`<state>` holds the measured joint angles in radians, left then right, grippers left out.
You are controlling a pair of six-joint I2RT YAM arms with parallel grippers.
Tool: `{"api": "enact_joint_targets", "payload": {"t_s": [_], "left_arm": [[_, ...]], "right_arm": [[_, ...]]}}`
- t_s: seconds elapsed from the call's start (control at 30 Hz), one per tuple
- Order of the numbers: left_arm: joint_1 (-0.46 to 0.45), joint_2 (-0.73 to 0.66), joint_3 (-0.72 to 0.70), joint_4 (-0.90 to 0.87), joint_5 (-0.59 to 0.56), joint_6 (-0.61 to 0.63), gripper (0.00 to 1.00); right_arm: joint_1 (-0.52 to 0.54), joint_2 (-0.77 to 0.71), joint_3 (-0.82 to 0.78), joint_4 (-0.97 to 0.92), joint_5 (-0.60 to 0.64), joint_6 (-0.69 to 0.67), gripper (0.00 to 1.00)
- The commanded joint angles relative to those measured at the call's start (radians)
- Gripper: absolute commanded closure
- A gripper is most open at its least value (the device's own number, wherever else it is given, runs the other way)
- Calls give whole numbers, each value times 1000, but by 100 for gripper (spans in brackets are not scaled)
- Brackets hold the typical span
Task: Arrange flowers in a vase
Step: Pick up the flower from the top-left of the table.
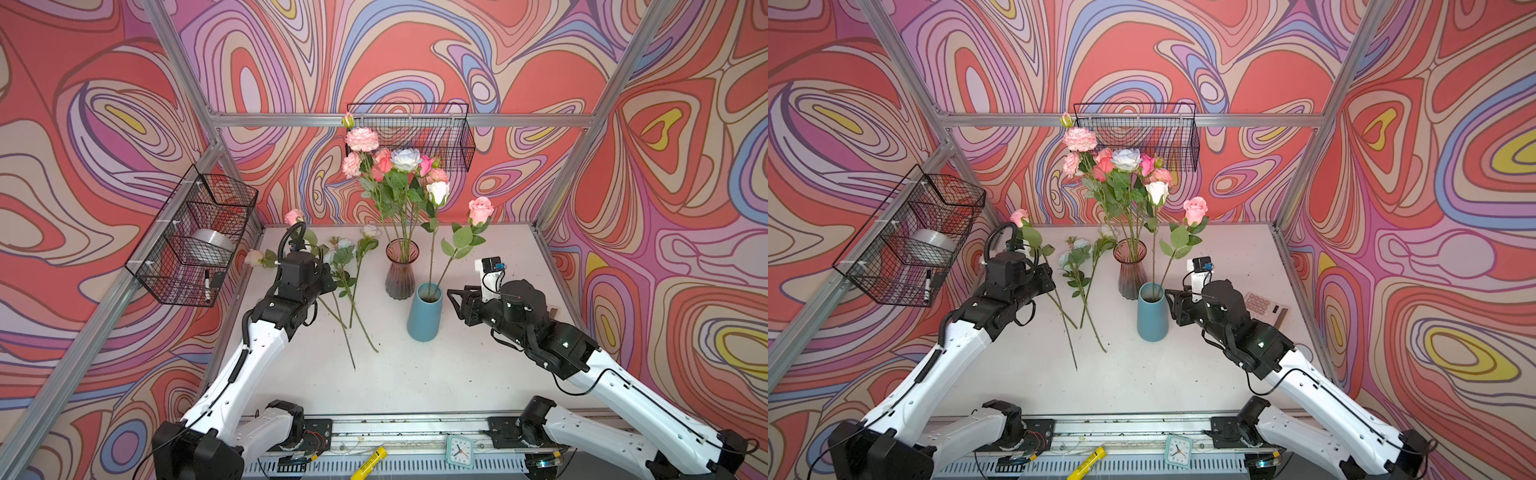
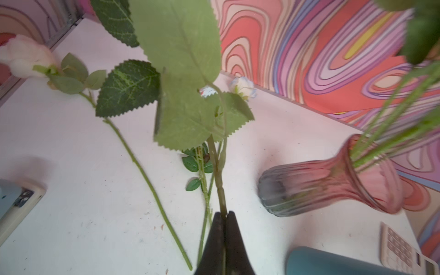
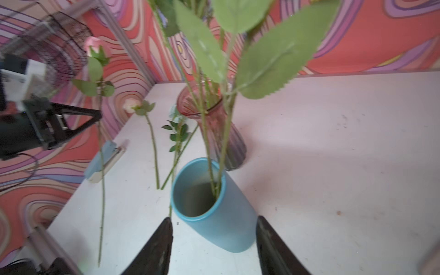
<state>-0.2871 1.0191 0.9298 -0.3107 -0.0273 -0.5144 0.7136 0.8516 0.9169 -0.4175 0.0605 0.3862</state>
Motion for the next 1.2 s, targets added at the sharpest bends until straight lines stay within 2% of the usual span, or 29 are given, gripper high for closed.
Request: {"api": "enact_joint_targets", "payload": {"t_s": [0.0, 0.1, 0.2, 0.43, 0.6, 0.7, 0.9, 1.07, 1.17], "left_arm": [[-58, -108, -55, 159, 110, 67, 100], [-140, -196, -110, 319, 143, 113, 100], [-225, -216, -104, 417, 154, 170, 100], [-382, -102, 84, 431, 184, 329, 100], [-475, -3, 198, 474, 186, 407, 100], [-518, 47, 245, 513, 192, 444, 100], [-556, 146, 350, 569, 219, 492, 100], [-560, 228, 434, 596, 233, 503, 100], [-565, 276, 455, 648, 242, 505, 100]], "right_arm": [[-2, -26, -32, 95, -168, -25, 38], [-2, -17, -52, 134, -133, -17, 38], [-3, 0, -55, 149, -93, -13, 38], [-2, -21, -96, 194, -38, 3, 38], [-2, -37, -126, 175, 51, 30, 38], [-2, -58, -141, 174, 72, 41, 38], [-2, -121, -158, 128, 197, 73, 37], [-2, -127, -156, 112, 165, 64, 37], [-2, -116, -149, 101, 193, 55, 37]]}}
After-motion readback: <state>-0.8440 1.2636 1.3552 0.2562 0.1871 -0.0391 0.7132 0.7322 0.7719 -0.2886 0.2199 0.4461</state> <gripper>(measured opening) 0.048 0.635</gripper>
